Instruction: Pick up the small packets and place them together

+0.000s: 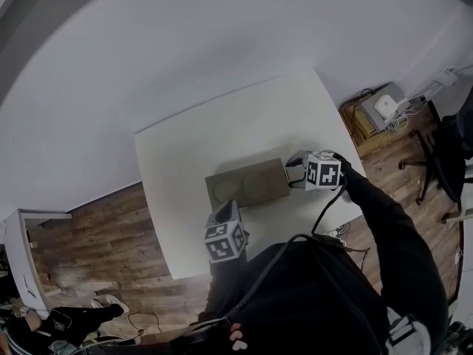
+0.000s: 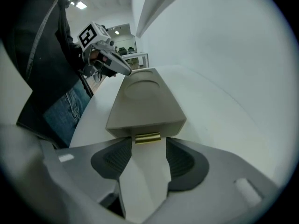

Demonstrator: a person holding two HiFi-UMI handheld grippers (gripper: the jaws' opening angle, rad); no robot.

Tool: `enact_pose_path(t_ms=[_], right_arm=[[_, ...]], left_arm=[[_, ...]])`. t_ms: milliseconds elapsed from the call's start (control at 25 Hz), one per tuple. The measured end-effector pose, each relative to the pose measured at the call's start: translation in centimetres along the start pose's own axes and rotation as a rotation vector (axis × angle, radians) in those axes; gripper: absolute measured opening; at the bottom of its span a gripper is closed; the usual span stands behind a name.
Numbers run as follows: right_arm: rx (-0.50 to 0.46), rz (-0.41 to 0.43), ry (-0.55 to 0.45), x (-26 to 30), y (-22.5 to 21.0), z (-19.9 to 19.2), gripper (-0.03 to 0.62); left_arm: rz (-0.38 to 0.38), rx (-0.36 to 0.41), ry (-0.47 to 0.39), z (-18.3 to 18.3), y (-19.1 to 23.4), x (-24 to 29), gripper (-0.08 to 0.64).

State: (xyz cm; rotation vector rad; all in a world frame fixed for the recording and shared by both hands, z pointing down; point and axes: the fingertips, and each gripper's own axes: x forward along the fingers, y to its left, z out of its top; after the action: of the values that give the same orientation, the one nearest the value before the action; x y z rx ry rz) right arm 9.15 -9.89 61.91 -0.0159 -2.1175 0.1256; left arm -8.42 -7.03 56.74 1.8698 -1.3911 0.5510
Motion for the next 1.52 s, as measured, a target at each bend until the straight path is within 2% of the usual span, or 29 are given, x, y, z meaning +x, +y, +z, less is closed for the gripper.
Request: enact_pose_path(t_ms=[280, 440, 720, 960, 1120, 1360, 1520], right_arm=[[-0.079, -0.008, 0.042, 0.4, -0.4, 0.4, 0.196], [-0.110, 0.002, 0.048, 0.5, 0.0, 0.4, 0.169], [-0.114, -0.014, 0.049, 0.4, 0.0, 0.4, 0.166], [-0.105, -0.019, 0.052, 0.2, -0.2, -0.1, 0.166], [-0.097, -0.026, 0.067, -0.5, -0.5, -1.1, 0.166], [-0.081, -0.044, 0.080, -1.2, -0.7, -2.3, 0.167], [-0.068, -0.061, 0.093, -2.2, -0.7, -3.7, 0.167]], left_arm=[[-0.015, 0.001, 0.029, -0.3, -0.1, 0.5, -0.001], [-0.037, 0.001, 0.029, -0.4, -0.1, 0.5, -0.001], [-0.046, -0.001, 0.025, -0.4, -0.1, 0.5, -0.001], [-0.041, 0.028, 0.035, -0.3, -0.1, 0.7, -0.001], [-0.050, -0.007, 0.027, -0.1, 0.0, 0.8, -0.002], [-0.029, 0.030, 0.034, -0.1, 0.2, 0.8, -0.002], [-0.031, 0.010, 0.023, -0.2, 0.1, 0.6, -0.001]])
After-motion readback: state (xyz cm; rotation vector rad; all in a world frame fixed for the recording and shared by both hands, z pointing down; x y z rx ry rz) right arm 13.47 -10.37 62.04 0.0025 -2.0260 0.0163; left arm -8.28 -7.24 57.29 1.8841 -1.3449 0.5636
